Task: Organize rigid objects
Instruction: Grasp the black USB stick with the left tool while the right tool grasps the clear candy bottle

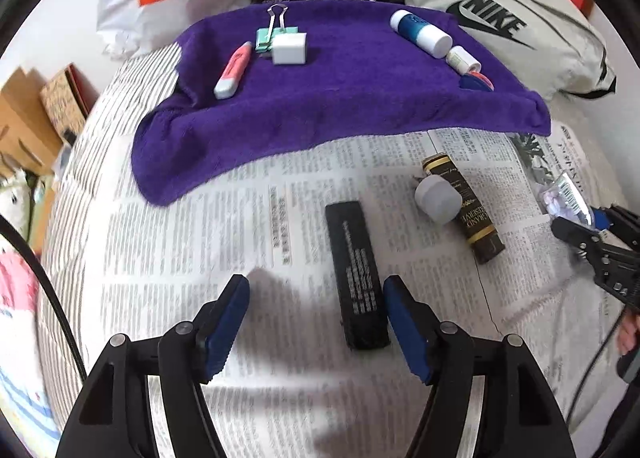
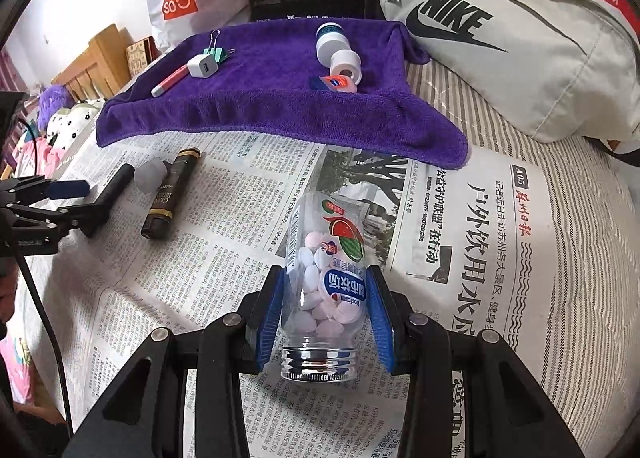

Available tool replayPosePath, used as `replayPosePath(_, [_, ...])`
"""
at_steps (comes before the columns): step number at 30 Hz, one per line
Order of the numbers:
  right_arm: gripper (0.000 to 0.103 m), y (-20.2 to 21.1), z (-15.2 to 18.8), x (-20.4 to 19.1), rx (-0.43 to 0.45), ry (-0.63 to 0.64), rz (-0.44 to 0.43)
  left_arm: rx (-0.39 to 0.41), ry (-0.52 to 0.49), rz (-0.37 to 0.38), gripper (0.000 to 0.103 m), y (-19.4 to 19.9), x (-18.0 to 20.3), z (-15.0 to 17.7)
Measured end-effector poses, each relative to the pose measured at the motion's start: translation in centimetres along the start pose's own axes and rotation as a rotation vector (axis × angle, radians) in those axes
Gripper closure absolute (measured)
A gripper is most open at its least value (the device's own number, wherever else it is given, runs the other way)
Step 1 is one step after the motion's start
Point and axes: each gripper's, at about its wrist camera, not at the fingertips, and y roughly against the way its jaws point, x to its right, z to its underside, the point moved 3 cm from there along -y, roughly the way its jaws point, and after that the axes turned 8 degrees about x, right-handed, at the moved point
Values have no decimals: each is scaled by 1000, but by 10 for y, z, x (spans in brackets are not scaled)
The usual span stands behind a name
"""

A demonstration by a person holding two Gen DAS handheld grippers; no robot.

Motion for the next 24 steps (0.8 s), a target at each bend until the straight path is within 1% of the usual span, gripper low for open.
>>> replayPosePath(1, [62, 0, 0, -1, 0, 2, 3, -1, 10, 19, 36, 0, -2, 1])
replayPosePath(5, [62, 0, 0, -1, 1, 4, 9, 17, 10, 19, 36, -5, -1, -3])
replayPosePath(7, [62, 0, 1, -1, 3, 2, 9, 24, -18, -6, 37, -9, 4, -6])
replayPosePath(9, [62, 0, 1, -1, 6, 2, 9, 45, -58, -20, 42, -12, 12, -8])
replayPosePath(10, [62, 0, 1, 0, 10, 2, 8, 57, -64, -15, 50, -13, 15, -10])
replayPosePath(11, [62, 0, 1, 0, 14, -2, 6, 64, -61, -3, 56, -13, 17, -11])
replayPosePath(12, [62, 1, 2, 0, 16, -7, 4, 73, -59, -1, 58, -13, 18, -12])
replayPosePath(14, [62, 1, 2, 2, 21, -25, -1, 85, -67, 5, 70, -13, 20, -12])
replayPosePath(15, [62, 1, 2, 2, 21, -31, -2, 88, -66, 8, 72, -12, 19, -12])
replayPosePath(16, [62, 1, 2, 3, 22, -36, -3, 90, -61, 14, 81, -12, 19, -13])
replayPosePath(19, [62, 2, 2, 1, 19, -35, -3, 79, -57, 31, 82, -8, 15, -9])
replayPosePath(20, [62, 3, 2, 1, 16, -33, -5, 78, -60, 27, 82, -3, 12, -3])
replayPosePath(24, [62, 4, 3, -2, 7, -16, -1, 75, -70, 21, 80, -2, 10, 0])
